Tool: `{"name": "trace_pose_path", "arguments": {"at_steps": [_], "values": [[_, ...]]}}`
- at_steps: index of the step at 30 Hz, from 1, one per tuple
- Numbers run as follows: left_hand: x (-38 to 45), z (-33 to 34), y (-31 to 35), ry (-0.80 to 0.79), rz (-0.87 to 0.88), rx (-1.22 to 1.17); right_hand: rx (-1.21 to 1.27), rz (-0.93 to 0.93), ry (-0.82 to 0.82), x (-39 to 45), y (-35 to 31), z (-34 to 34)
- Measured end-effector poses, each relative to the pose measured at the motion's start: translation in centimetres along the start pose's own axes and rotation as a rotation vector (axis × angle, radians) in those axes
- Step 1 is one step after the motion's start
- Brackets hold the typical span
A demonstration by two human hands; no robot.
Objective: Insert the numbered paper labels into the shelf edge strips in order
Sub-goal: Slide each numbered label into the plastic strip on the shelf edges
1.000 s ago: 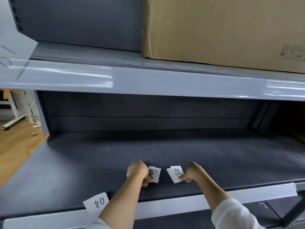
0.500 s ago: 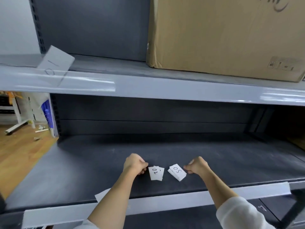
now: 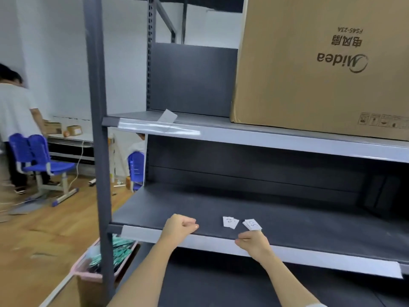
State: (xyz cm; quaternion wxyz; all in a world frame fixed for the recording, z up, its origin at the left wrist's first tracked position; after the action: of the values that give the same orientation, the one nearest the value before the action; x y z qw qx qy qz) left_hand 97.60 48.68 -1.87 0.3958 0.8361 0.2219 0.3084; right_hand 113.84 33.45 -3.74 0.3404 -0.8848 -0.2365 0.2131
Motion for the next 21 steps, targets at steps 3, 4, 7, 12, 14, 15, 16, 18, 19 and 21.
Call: {"name": "trace_pose_path", "arguments": {"at_steps": [3,4,7,12,14,15,16,18,19,21], "values": [[-3.0,-3.1,1.0,0.064,0.002,0.004,-0.04,-0.065,0.009,-3.0,-0.8,0.3],[-3.7,-3.9,1.1,0.07,-0.005,0.024,-0.038,-0.08,0.007,-3.8,-1.1,0.4],[-5.2,-5.8,1.3,0.062,-0.023,0.092,-0.025,-0.079,-0.009,-5.5,-2.5,0.6],[-5.0,-8.8,2.1,0.023,0.042,0.139,0.006,-0.055,-0.028,-6.8,-5.6,0.9],[-4.4,-10.9,3.1,0.047,0.084,0.125,0.029,-0.108,0.017,-7.0,-7.6,0.3],[-4.1,-12.1,3.7,0.074,0.092,0.117,0.033,-0.141,0.046,-7.2,-8.8,-0.2],[-3.6,-13.4,4.3,0.108,0.101,0.101,0.029,-0.164,0.062,-7.4,-9.9,-0.7],[-2.9,-16.0,5.6,0.168,0.121,0.095,0.051,-0.188,0.064,-7.5,-12.0,-1.8],[-2.5,-17.3,6.3,0.202,0.131,0.095,0.068,-0.202,0.076,-7.3,-13.2,-2.5],[-1.6,-19.6,7.5,0.257,0.162,0.094,0.112,-0.244,0.116,-7.4,-15.5,-4.2]]}}
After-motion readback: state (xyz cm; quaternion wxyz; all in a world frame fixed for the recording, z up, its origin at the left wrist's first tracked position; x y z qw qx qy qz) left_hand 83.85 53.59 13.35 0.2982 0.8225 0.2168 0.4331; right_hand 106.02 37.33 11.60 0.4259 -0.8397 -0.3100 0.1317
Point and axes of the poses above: each hand's wrist, its own x-axis towards the middle knuckle, its own z-axis out of the palm, y = z × x, the point moved 5 cm from there along x, towards the middle knuckle, and after that the axes turned 15 degrees about z, right-handed, at the moved point
